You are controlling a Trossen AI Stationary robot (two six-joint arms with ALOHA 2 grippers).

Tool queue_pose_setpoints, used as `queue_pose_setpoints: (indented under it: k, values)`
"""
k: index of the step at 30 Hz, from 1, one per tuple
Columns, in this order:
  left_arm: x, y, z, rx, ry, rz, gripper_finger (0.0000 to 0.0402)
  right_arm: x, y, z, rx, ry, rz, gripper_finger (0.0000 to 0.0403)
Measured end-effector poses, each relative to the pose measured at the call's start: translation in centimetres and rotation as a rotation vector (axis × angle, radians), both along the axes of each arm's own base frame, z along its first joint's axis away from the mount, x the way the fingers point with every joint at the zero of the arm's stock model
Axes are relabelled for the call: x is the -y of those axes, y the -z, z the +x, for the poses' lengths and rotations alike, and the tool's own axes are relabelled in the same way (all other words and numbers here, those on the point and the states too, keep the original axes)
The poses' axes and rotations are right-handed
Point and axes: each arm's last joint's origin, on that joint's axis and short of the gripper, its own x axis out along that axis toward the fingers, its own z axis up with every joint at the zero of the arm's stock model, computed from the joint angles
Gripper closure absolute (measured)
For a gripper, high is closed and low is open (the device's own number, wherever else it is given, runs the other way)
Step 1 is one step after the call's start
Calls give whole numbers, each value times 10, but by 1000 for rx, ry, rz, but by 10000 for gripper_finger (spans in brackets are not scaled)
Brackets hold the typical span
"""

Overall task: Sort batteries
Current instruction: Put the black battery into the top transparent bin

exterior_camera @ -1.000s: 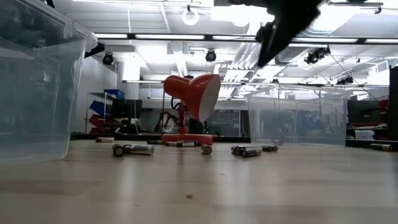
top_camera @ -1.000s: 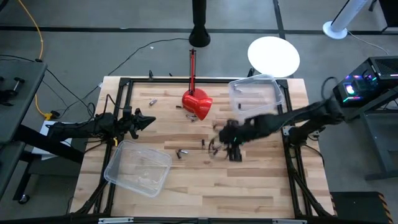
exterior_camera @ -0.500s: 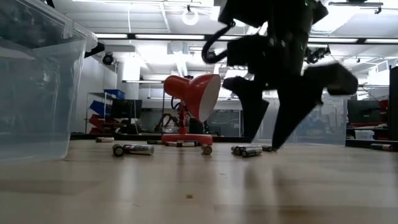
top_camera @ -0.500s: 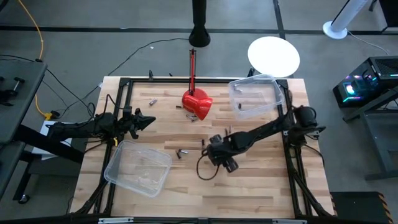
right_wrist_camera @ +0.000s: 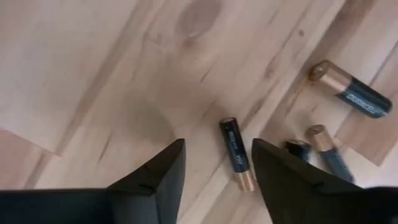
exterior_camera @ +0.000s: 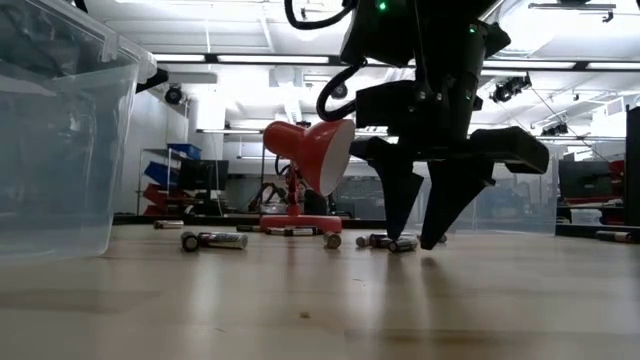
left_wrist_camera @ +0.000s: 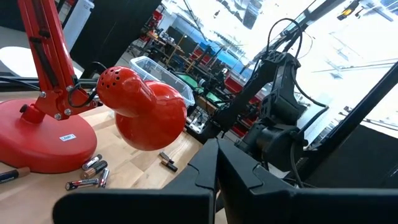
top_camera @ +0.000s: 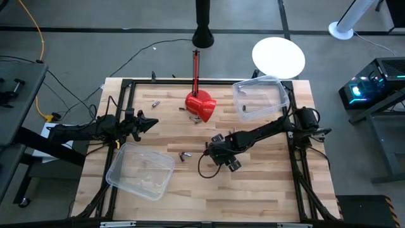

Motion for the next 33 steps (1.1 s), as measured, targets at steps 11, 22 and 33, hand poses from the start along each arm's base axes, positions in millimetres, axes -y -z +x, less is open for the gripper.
queue_pose_setpoints:
  k: [11,22,33]
  values:
    - [0,0,0,0,0,0,401,-1,21,5,-41,35,12,265]
    - [0,0,0,-1,0,0,401,23,-43,3,64,450,136,265]
    - [0,0,0,-1,0,0,401,28,-41,-27,-102,1405,270,265]
